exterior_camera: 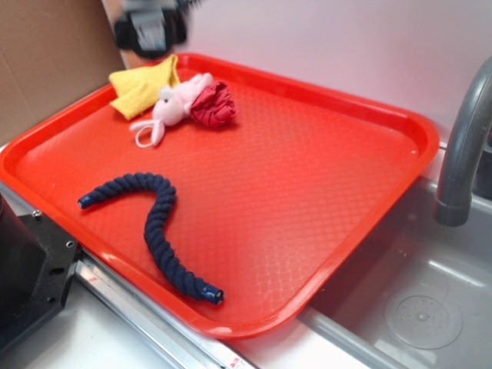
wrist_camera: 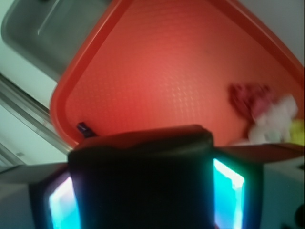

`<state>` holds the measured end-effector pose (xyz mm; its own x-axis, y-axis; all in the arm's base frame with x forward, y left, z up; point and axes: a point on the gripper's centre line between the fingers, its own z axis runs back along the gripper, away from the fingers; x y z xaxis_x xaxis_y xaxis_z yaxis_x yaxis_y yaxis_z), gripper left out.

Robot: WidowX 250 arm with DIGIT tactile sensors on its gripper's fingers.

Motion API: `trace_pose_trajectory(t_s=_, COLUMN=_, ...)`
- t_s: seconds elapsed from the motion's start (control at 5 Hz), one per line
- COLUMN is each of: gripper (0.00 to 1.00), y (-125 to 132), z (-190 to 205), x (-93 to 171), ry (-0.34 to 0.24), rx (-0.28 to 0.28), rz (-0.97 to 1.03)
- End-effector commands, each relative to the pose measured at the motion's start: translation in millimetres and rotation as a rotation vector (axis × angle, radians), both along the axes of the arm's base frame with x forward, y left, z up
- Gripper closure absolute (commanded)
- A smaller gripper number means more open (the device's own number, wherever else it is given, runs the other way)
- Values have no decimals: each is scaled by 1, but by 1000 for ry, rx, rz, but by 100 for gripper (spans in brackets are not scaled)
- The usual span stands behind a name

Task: Grab the black box.

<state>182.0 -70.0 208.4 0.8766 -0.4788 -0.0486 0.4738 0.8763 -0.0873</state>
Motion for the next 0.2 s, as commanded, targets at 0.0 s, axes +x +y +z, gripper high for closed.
trace_pose_trajectory(t_s=0.0, gripper=100, y=-12, z=32, x=-10, ry=-57, rx=13, rz=286)
